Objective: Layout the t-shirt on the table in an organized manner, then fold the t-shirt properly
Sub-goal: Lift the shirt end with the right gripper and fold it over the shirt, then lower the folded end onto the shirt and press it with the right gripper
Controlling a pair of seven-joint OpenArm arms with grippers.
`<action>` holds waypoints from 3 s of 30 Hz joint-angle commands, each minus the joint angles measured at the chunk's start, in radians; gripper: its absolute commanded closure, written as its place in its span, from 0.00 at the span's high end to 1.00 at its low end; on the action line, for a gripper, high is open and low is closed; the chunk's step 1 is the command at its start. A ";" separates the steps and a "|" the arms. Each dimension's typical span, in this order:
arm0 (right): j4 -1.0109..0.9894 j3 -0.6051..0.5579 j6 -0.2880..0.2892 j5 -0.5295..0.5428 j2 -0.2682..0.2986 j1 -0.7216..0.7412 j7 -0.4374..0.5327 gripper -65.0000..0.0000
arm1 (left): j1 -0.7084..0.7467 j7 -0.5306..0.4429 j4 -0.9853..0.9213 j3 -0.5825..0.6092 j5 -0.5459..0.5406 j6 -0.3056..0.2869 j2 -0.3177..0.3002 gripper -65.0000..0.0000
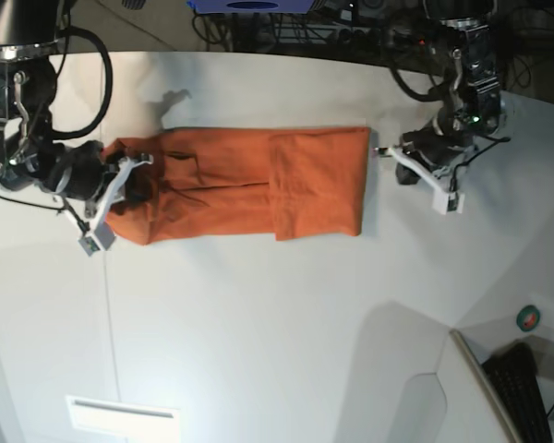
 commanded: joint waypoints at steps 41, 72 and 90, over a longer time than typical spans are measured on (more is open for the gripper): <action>-0.146 -0.562 -0.334 0.007 -0.291 0.247 0.090 0.00 | -0.044 -0.010 -0.096 0.099 0.003 0.036 -0.069 0.00; -0.232 -0.658 -0.406 0.014 -0.318 0.268 0.205 0.60 | 0.208 -0.004 0.062 -0.568 -0.001 -0.274 -0.238 0.00; 0.218 -0.748 -0.618 0.011 -0.128 0.219 0.093 0.00 | 0.208 -0.004 0.047 -0.679 -0.007 -0.275 -0.246 0.00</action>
